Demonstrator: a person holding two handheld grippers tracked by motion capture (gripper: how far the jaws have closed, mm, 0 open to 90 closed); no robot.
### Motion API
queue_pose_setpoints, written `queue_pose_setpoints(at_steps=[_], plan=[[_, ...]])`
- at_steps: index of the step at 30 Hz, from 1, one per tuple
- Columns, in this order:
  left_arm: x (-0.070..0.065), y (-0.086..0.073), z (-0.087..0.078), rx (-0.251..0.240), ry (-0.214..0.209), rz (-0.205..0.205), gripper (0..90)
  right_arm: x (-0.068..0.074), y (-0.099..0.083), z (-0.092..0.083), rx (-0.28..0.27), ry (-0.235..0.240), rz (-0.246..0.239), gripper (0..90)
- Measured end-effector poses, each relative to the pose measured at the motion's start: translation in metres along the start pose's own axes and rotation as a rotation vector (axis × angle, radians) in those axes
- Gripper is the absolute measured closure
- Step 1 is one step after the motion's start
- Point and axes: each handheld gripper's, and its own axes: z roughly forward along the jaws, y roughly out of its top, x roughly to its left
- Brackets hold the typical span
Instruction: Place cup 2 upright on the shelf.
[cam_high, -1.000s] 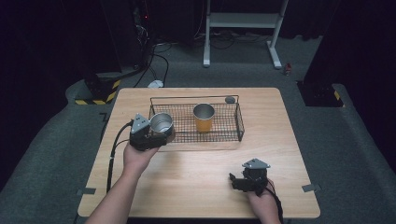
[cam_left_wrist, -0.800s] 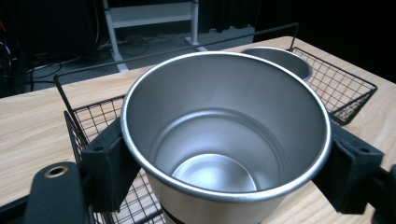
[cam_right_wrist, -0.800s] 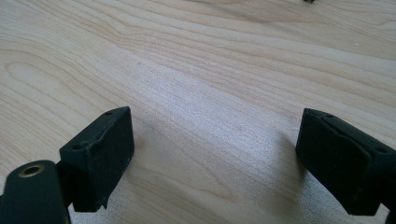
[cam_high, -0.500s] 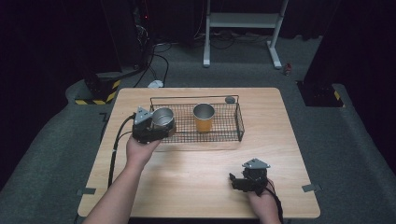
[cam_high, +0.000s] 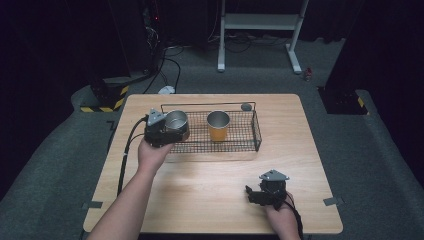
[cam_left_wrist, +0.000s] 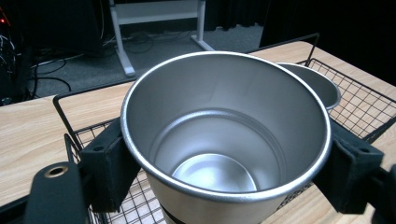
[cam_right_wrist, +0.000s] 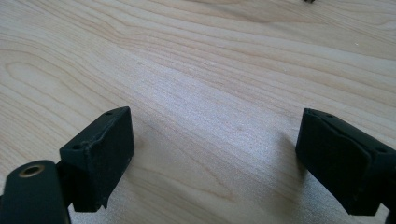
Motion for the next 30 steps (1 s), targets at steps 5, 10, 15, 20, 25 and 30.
queue_pose_setpoints(at_steps=[5,10,15,20,25,30], plan=[[0.003,0.001,0.007,-0.009,0.003,-0.022,18.8,0.000,0.000,0.000,-0.002,-0.002,-0.002,11.5],[0.003,0.005,0.015,0.003,0.015,-0.009,18.8,0.000,-0.001,-0.001,-0.002,-0.002,-0.002,11.5],[0.002,0.006,0.025,0.002,0.014,-0.020,18.8,0.000,-0.001,0.000,-0.003,-0.002,-0.002,11.5],[0.002,0.007,0.035,0.027,0.018,-0.027,18.8,0.000,-0.001,-0.001,-0.002,-0.002,-0.001,11.5],[0.003,0.009,0.043,0.038,0.028,-0.038,18.7,0.000,-0.001,-0.001,-0.002,-0.002,-0.001,11.5],[0.007,0.008,0.049,0.061,0.044,-0.062,18.7,0.000,-0.001,-0.001,-0.002,-0.002,-0.001,11.5]])
